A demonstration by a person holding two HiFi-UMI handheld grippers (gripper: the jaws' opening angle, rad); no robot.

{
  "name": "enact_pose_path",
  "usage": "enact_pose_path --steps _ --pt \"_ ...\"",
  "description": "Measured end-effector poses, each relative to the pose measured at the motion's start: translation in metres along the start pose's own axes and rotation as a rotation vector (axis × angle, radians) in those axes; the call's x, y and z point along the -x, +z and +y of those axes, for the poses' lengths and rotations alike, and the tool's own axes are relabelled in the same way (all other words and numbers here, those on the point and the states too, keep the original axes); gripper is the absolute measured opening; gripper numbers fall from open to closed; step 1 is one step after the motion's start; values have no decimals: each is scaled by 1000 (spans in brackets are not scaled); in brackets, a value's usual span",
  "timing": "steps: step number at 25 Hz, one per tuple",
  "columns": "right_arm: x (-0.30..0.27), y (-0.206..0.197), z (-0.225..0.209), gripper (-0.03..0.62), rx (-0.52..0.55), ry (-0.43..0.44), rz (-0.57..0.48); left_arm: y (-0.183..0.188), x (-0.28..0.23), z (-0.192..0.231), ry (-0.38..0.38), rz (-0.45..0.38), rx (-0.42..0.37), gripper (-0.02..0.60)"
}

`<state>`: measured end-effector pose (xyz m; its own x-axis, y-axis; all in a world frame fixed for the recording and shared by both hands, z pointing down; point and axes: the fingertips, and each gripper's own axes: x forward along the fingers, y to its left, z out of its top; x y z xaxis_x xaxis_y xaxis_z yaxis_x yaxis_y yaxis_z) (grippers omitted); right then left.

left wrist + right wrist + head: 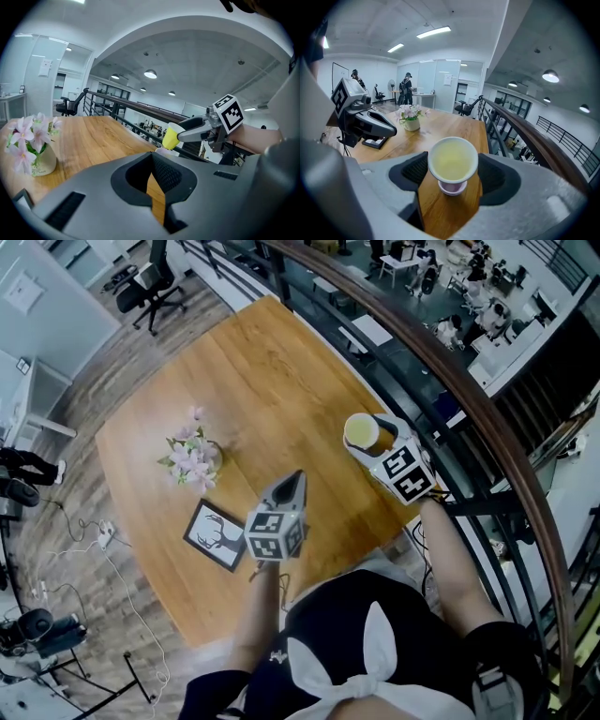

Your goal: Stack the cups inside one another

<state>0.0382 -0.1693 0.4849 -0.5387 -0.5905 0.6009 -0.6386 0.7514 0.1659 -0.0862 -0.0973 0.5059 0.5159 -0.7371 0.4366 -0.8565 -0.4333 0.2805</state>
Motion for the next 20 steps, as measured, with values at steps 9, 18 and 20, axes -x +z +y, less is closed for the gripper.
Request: enact_pose_path --steps 9,18,20 --pt "5 -12 -9 328 -37 -28 8 -4 -10 -12 -38 11 -5 9" --pt "1 -20 -14 328 -57 -43 23 -7 -18 -19 -67 36 -9 9" --pt "-3 -20 -12 330 -61 -37 14 -9 -20 -17 -66 36 -5 9"
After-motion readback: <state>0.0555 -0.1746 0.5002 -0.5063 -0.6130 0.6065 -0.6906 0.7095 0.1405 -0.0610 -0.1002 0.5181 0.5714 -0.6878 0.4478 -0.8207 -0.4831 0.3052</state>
